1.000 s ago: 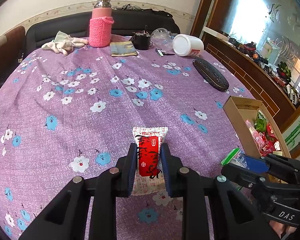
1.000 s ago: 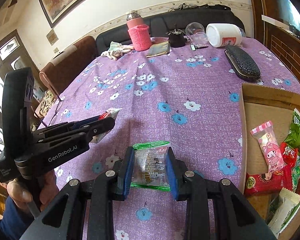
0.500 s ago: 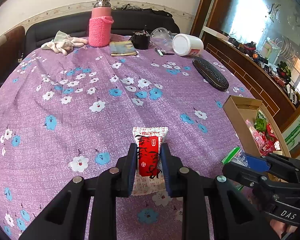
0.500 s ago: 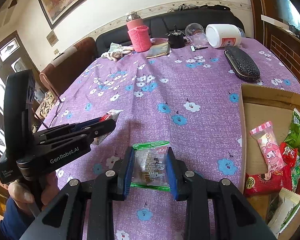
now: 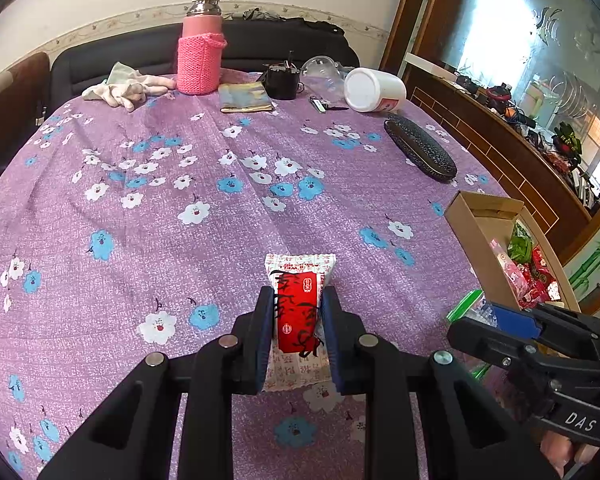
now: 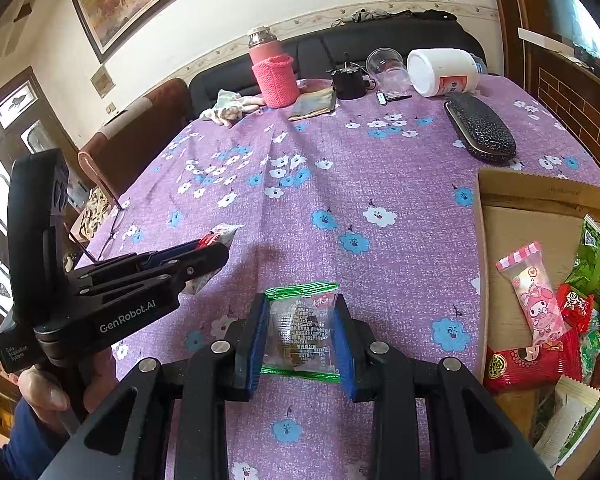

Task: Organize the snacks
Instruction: 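Hold both packets above the cloth with both tools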

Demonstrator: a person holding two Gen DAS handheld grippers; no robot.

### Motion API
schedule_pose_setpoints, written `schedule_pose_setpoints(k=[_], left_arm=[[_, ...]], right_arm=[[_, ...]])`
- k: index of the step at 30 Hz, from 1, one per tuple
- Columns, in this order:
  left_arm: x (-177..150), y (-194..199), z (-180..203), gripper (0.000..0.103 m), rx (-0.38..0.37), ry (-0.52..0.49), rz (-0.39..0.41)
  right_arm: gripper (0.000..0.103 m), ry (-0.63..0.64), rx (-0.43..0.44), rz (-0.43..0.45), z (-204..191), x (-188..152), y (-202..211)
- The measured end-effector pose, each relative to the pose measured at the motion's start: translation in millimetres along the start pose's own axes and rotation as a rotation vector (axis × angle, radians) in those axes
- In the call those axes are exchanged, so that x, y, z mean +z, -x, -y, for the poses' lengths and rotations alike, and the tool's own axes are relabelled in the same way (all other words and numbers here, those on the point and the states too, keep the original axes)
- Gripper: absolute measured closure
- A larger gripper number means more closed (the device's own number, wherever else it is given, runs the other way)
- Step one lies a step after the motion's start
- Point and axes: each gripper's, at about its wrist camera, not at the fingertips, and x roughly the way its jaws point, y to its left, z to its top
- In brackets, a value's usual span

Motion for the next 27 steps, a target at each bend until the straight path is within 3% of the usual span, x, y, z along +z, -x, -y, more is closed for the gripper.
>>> schedule_pose_setpoints(k=[27], left_arm=[[2.5,8.1,3.2,0.08,-0.012,0.003,0.022]], right_arm=[[0.07,-0.051,-0.009,0.021,9.9,2.8,4.0]])
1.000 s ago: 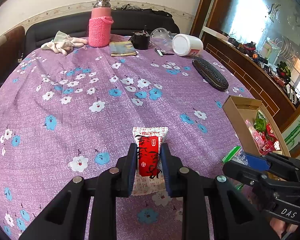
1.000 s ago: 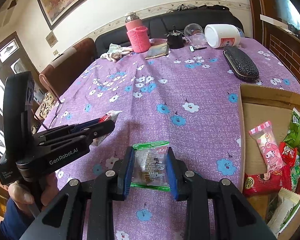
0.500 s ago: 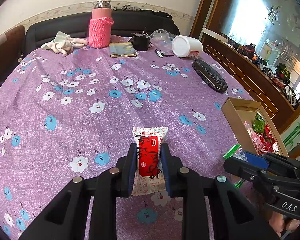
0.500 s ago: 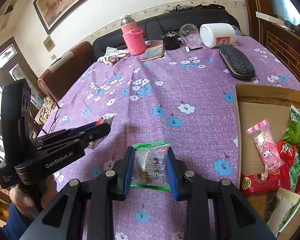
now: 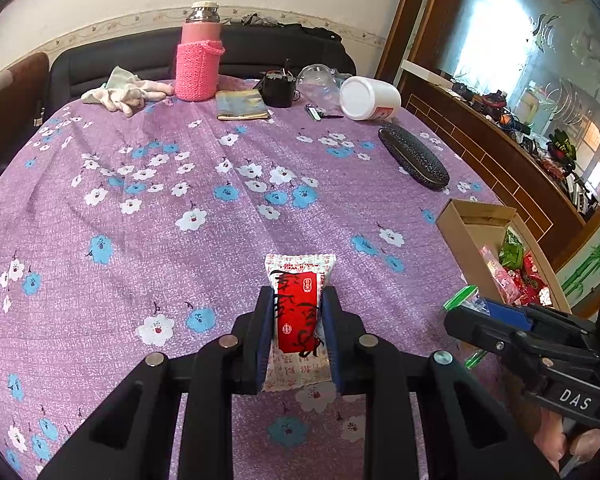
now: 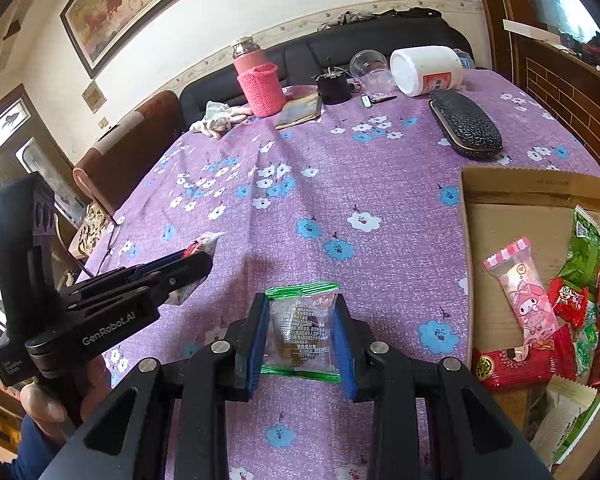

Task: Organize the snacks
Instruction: 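Hold both packets above the cloth with both tools, then carry the white packet and clear packet over the cardboard box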

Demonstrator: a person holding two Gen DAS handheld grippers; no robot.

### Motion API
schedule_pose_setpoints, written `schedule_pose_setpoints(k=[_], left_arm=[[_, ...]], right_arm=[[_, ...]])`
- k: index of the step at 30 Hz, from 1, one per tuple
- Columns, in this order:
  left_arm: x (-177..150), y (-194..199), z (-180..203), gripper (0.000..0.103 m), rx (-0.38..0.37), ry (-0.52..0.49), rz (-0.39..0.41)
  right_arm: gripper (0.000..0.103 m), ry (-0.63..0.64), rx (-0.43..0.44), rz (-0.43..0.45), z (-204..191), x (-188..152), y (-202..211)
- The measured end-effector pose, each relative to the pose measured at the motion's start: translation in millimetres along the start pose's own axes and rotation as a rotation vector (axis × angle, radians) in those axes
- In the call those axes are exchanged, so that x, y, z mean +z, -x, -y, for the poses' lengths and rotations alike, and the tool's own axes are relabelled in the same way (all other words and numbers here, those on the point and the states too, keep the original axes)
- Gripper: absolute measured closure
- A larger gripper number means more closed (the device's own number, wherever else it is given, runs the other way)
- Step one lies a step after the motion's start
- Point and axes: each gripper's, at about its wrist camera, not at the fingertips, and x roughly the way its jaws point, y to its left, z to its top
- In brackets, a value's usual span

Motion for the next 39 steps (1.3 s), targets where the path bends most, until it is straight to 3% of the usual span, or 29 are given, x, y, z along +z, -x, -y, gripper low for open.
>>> schedule_pose_setpoints(k=[17,23,29,39], left_arm=[[-5.8,3.7,37.8,0.08,-0.067,-0.079,0.0],[-6.0,0.8,45.3,0.08,-0.108,-0.064,-0.017],[-5.2,2.3,54.5,0.08,-0.091,-0.072,-0.02],[-2.8,8.7,107.4,0.08,-0.111,-0.152,-0.02]], right_arm=[[0.07,-0.089,-0.017,0.066,26.6,10.0,21.6],[0.07,-0.115,-0.05,0.093,38.1,13.6,29.9],[0.07,-0.154,-0.082,0.12,52.5,17.6,38.2],[0.07,-0.284,-0.093,0.165,93.5,22.7,61.2]])
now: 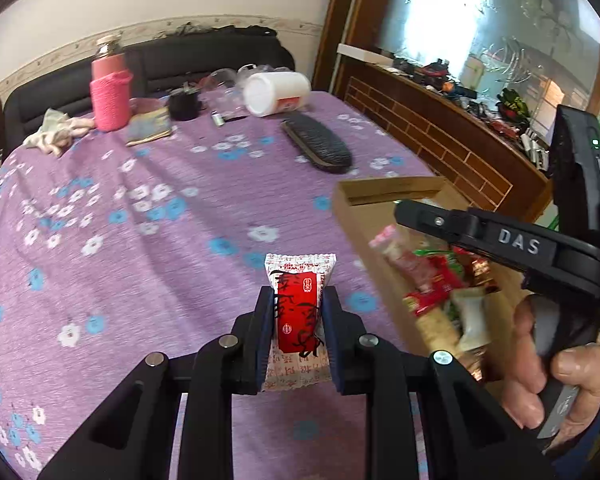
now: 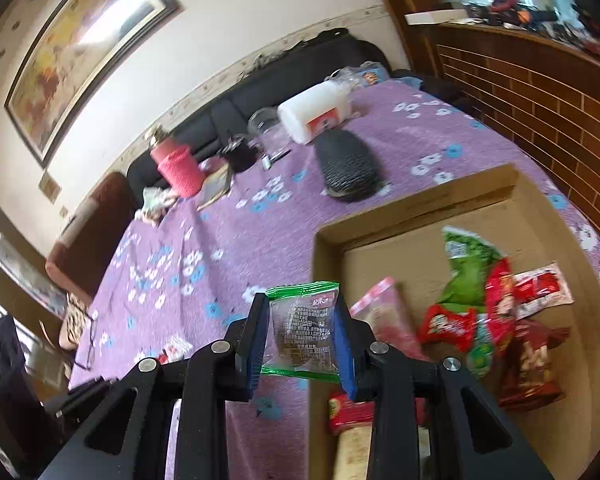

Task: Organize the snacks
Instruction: 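Carry the white packet and clear packet over the cardboard box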

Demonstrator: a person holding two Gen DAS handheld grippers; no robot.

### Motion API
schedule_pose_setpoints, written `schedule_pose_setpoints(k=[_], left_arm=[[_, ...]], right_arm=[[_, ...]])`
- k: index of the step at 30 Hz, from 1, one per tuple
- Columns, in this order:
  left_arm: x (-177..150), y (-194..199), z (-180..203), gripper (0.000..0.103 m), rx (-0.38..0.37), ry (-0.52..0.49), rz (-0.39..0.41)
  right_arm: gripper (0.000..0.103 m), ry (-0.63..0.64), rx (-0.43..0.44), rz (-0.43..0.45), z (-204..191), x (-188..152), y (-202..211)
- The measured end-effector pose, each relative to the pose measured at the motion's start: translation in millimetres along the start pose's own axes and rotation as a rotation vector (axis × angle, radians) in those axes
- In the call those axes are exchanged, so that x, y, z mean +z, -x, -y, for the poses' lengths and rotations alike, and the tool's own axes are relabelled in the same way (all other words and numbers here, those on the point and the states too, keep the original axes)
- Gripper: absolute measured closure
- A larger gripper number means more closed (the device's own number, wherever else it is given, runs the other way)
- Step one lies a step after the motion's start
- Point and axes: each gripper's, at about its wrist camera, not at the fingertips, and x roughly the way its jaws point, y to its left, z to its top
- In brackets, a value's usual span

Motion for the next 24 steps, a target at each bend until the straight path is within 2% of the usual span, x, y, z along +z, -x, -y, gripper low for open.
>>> schedule_pose_setpoints(k=[7,12,17,24], left_arm=[[7.5,-7.8,49.3,0.08,-0.079,-0.006,-0.002],[1.1,-20.6,81.0,0.08,-0.129,-0.012,-0.016],[-15.6,-34.3,98.5,0.08,-0.123,-0.054,-0.028],[-29.6,-44.1,112.2,0.08,-0.111,-0.144,-0.035]], right_arm=[[0.07,-0.113,0.008,0.064,43.2,18.2,28.5],[0.07,-0.212,0.006,0.092,77.8,26.0,43.2],[0.07,-0.241,-0.03,0.082,89.4,26.5,44.1],[0.071,-0.245,-0.119,0.019,94.8,24.0,31.1]])
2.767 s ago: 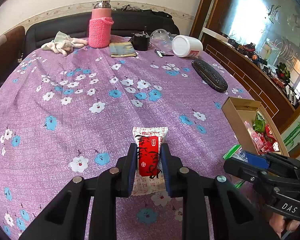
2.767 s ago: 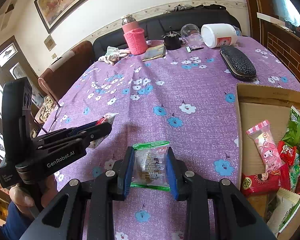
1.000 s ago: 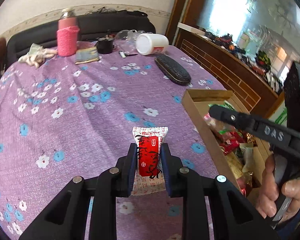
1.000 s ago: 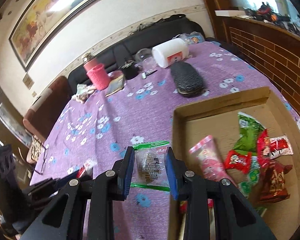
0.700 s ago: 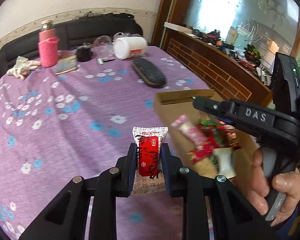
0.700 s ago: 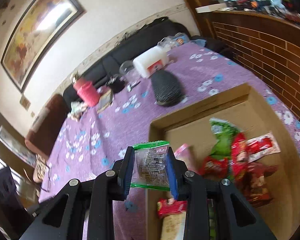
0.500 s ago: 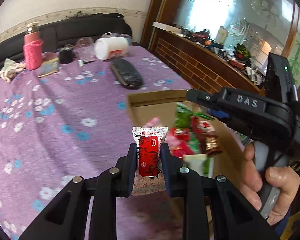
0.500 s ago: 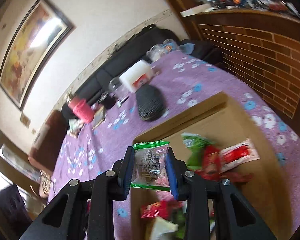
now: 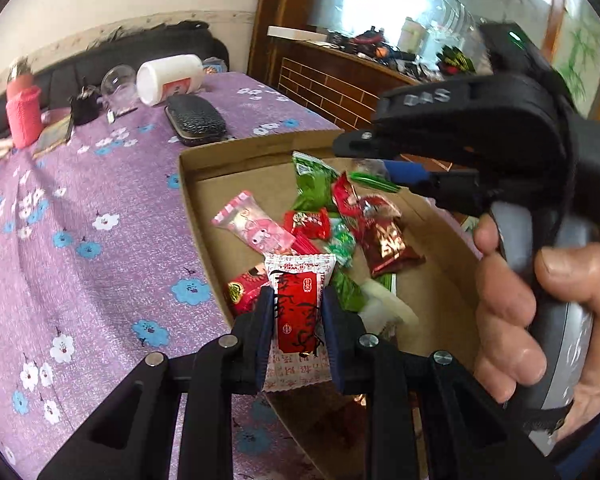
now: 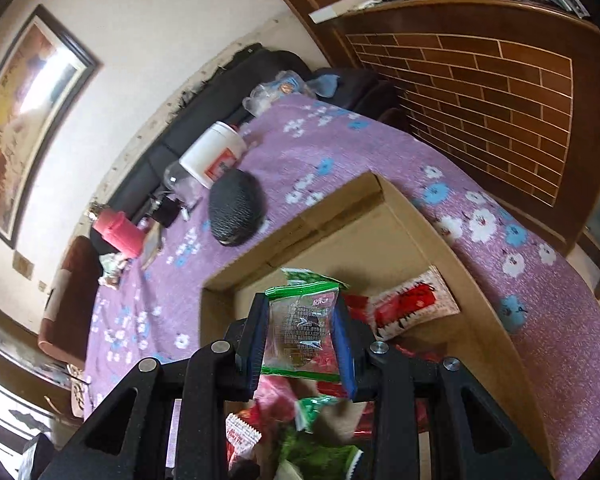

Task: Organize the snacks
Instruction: 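Carry the white packet and clear packet over the cardboard box, then lower both packets into the cardboard box and open both tools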

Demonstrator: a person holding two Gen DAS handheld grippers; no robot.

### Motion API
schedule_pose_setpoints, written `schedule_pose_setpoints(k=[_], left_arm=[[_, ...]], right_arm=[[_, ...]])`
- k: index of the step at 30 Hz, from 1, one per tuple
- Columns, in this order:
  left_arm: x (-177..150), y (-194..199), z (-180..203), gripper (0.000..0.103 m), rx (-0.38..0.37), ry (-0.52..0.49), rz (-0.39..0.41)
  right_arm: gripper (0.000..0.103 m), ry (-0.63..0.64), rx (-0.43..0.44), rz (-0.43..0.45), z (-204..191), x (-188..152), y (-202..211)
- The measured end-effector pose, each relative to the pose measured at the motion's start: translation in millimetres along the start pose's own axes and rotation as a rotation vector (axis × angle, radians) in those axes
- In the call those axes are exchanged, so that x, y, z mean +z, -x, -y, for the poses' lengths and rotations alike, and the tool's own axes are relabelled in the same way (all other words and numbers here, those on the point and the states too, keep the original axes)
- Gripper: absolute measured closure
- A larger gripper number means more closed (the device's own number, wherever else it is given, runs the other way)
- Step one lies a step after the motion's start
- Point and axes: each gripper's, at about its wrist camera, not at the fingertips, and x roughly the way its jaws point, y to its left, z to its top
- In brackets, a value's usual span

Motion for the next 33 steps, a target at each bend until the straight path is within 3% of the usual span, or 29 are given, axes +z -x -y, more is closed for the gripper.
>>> schedule_pose_setpoints(k=[12,33], left_arm=[[-17.0,-2.3,20.3,0.08,0.064,-0.114,0.021],[-23.7,-3.8,32.1,0.08,0.108,-0.191,0.032]], right_arm=[[0.071,0.006,-0.101,-0.048,8.4,-4.4,-20.5],[0.071,0.02,-0.117,-0.057,7.1,-6.1,-25.2]])
